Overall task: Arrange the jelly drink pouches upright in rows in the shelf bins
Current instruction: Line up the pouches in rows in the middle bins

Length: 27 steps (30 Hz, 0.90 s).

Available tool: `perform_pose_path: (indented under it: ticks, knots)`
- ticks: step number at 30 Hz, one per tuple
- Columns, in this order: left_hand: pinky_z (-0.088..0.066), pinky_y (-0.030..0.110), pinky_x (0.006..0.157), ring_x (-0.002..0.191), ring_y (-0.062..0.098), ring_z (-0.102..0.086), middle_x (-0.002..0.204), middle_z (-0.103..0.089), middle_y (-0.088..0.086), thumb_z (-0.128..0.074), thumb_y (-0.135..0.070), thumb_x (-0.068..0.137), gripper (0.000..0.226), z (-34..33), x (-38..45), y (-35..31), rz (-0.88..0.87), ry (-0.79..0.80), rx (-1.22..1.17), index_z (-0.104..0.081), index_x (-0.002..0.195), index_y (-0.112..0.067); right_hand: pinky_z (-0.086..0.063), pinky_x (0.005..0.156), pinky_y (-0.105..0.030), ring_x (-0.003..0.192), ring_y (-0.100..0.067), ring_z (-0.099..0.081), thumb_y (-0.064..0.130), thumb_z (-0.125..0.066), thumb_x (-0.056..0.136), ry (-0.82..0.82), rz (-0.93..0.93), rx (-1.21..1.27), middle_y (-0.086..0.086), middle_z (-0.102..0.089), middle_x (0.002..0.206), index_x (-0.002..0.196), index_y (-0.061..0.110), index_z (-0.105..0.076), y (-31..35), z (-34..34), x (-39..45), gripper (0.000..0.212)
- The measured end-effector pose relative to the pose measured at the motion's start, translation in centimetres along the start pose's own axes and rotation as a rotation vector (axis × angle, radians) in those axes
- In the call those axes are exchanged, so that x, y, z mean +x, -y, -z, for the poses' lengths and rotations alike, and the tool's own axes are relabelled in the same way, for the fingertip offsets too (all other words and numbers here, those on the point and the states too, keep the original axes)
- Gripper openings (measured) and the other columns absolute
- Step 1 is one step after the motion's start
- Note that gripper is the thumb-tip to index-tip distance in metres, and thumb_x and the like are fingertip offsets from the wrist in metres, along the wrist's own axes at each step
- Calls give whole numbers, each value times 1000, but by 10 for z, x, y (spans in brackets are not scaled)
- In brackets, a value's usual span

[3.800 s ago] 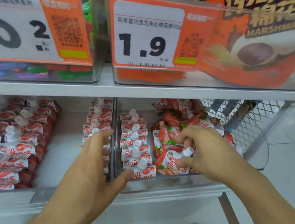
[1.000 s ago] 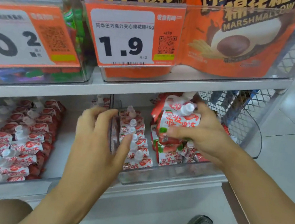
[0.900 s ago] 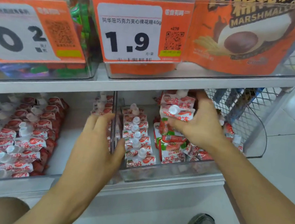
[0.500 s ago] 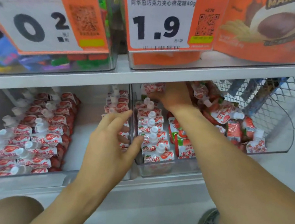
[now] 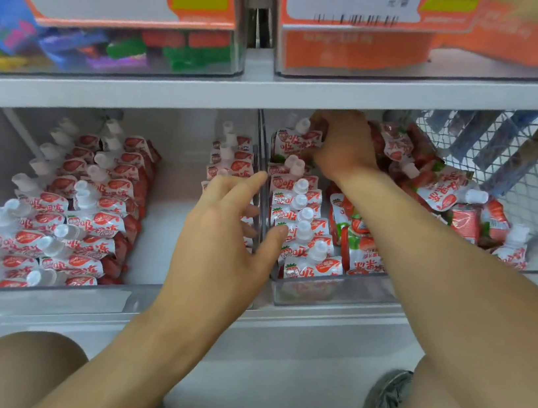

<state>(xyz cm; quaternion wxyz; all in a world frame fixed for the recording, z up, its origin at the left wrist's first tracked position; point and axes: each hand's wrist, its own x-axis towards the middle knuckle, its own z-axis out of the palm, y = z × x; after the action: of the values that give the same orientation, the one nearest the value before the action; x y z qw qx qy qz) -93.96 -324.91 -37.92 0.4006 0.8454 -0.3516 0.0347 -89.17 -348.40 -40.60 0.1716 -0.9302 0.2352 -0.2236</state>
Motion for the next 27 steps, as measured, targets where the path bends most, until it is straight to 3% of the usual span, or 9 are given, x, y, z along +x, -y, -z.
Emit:
perform_pose_path:
  ticks: [3, 6, 9, 12, 14, 19, 23, 27]
  knots:
    - [-39, -5, 70, 81, -1, -58, 109, -49, -12, -76, -23, 79, 58, -2, -1, -1, -1, -9, 8, -56, 133, -18, -35, 71, -23, 85, -15, -54, 5, -75, 77, 7, 7, -57, -3, -67, 99, 86, 18, -63, -6, -3, 4, 19]
    - [-41, -1, 74, 79, 1, -58, 111, -49, -11, -74, -23, 80, 59, -4, -3, -3, -3, -16, 24, -54, 135, -17, -37, 72, -22, 82, -15, -56, 2, -72, 78, 26, 39, -53, -1, -68, 94, 78, 22, -64, -9, -5, 6, 22]
    - [-42, 6, 77, 81, 7, -58, 114, -50, -10, -73, -21, 80, 61, -6, -5, -4, 2, -18, 53, -52, 137, -17, -39, 74, -17, 87, -16, -64, 13, -77, 80, 111, 94, -12, 0, -70, 96, 89, 17, -76, -13, -7, 7, 10]
    - [-39, 1, 77, 83, 6, -58, 115, -49, -10, -73, -22, 80, 61, -6, -6, -7, 10, -20, 61, -52, 137, -18, -40, 66, -4, 76, 3, -61, 21, -80, 80, 230, 90, 202, 9, -69, 92, 99, 16, -78, -21, 4, 10, 20]
    - [-40, 2, 77, 84, 6, -59, 116, -50, -11, -72, -24, 80, 60, -6, -5, -6, 18, -20, 59, -52, 137, -19, -42, 69, -6, 74, 9, -57, 26, -79, 81, 298, 101, 232, 11, -69, 94, 100, 18, -77, -22, 10, 14, 21]
    - [-52, 19, 78, 87, 3, -61, 115, -51, -14, -67, -37, 81, 57, -5, -2, -5, 11, -19, 15, -54, 135, -23, -52, 81, -29, 90, -14, -64, 25, -86, 73, 289, 112, 149, 1, -69, 101, 100, 18, -70, -14, 6, 23, 32]
    - [-55, 24, 79, 88, -4, -61, 111, -50, -23, -59, -46, 75, 61, 1, -1, -1, 8, 17, -40, -52, 134, -33, -43, 70, -14, 88, -8, -59, 24, -84, 74, 349, 146, 79, 7, -67, 99, 105, 18, -73, -19, 9, 26, 33]
    - [-50, 15, 75, 86, -8, -61, 112, -50, -25, -59, -49, 73, 63, 4, 0, 2, 18, 58, -74, -52, 134, -35, -41, 78, -18, 92, -9, -59, 3, -75, 78, 261, 148, 71, 1, -70, 102, 100, 14, -75, -15, 3, 23, 24]
